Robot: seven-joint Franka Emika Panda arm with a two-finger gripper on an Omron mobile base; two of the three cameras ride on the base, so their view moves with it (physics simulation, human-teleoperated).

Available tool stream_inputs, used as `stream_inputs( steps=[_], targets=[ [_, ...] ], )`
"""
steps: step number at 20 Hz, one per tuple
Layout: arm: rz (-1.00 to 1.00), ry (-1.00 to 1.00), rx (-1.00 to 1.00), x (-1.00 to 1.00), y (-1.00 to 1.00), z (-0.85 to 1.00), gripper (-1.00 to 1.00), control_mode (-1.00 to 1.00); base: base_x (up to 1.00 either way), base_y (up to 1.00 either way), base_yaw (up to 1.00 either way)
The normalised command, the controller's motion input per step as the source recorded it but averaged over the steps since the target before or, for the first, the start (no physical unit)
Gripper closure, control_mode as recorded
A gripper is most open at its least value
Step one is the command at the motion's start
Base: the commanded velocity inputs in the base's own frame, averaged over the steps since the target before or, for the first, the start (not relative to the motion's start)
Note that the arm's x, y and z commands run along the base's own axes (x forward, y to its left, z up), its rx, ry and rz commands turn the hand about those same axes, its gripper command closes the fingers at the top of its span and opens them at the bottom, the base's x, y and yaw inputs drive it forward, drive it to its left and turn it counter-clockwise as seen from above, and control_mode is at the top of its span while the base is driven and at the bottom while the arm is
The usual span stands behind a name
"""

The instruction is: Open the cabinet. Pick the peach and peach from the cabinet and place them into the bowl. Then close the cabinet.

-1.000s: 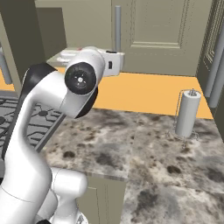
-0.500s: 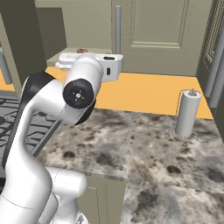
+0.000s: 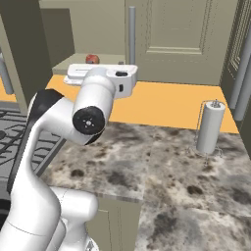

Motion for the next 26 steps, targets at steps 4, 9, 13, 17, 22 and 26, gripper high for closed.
stream_inputs(
  steps=[4, 9, 13, 17, 22, 26],
  targets=[
    [-0.04, 0.0, 0.0, 0.08, -0.05, 0.0, -1.0, -1.0, 0.0, 0.0, 0.0],
    [-0.05, 0.0, 0.02, 0.22, -0.17, 0.0, -1.0, -1.0, 0.0, 0.0, 0.0],
    [-0.06, 0.0, 0.0, 0.48, -0.01, 0.0, -1.0, -1.0, 0.0, 0.0, 0.0],
    [-0.01, 0.0, 0.0, 0.62, 0.0, 0.0, -1.0, -1.0, 0.0, 0.0, 0.0],
    [0.0, 0.0, 0.0, 0.61, -0.08, 0.0, -1.0, -1.0, 0.0, 0.0, 0.0],
    [0.0, 0.01, 0.0, 0.66, -0.08, 0.0, -1.0, -1.0, 0.0, 0.0, 0.0]
  ],
)
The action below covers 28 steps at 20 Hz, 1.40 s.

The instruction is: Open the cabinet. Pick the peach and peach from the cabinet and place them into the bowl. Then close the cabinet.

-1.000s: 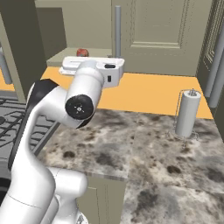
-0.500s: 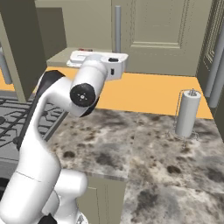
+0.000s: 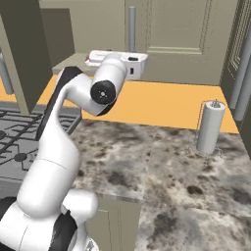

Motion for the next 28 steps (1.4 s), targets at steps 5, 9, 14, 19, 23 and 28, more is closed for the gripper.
stream_inputs(
  steps=[5, 9, 14, 19, 23, 28],
  targets=[
    [0.0, 0.05, 0.01, 0.63, -0.15, -0.01, -1.0, -1.0, 0.0, 0.0, 0.0],
    [0.0, 0.05, 0.02, 0.52, -0.25, -0.01, -1.0, -1.0, 0.0, 0.0, 0.0],
    [0.0, 0.05, 0.0, 0.74, -0.02, -0.13, -1.0, -1.0, 0.0, 0.0, 0.0],
    [0.0, 0.05, 0.0, 0.78, 0.0, -0.27, 1.0, -1.0, 0.0, 0.0, 0.0],
    [0.0, 0.04, 0.0, 0.48, 0.0, -0.14, 1.0, -1.0, 0.0, 0.0, 0.0],
    [0.0, 0.0, 0.0, 0.0, 0.0, 0.0, 1.0, -1.0, 0.0, 0.0, 0.0]
  ],
)
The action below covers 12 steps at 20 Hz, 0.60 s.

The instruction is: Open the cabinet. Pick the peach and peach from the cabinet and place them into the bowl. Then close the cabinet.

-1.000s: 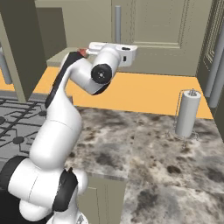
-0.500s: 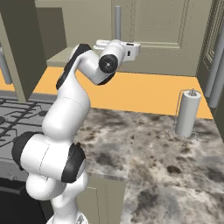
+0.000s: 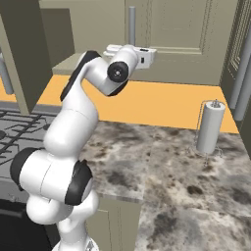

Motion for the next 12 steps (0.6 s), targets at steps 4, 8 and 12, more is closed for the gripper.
stream_inputs(
  steps=[4, 8, 12],
  targets=[
    [0.0, 0.0, 0.05, -0.05, -0.21, 0.11, 1.0, -1.0, 0.0, 0.0, 0.0],
    [0.0, 0.14, 0.08, -0.2, -0.45, 0.37, 1.0, -1.0, 0.0, 0.0, 0.0],
    [0.0, 0.12, 0.11, -0.43, -0.54, 0.42, 1.0, -1.0, 0.0, 0.0, 0.0]
  ],
)
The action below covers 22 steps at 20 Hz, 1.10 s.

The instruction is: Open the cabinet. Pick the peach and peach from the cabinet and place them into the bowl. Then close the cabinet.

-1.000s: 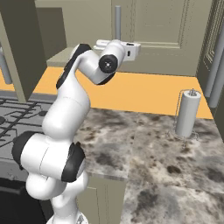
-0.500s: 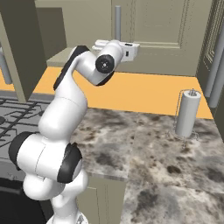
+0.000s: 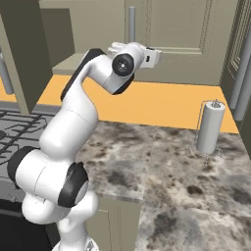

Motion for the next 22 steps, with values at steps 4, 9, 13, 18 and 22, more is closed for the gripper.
stream_inputs(
  steps=[4, 9, 13, 18, 22],
  targets=[
    [0.0, 0.04, 0.11, -0.68, -0.62, 0.36, 1.0, -1.0, 0.0, 0.0, 0.0],
    [0.0, -0.01, 0.11, -0.93, -0.86, 0.22, 1.0, -1.0, 0.0, 0.0, 0.0],
    [0.0, -0.13, 0.1, -1.0, -1.0, 0.02, 1.0, -1.0, 0.0, 0.0, 0.0],
    [0.0, -0.15, 0.09, -0.98, -1.0, 0.0, 1.0, -1.0, 0.0, 0.0, 0.0],
    [0.01, -0.07, 0.1, -0.86, -1.0, 0.14, 1.0, -1.0, 0.0, 0.0, 0.0]
  ],
)
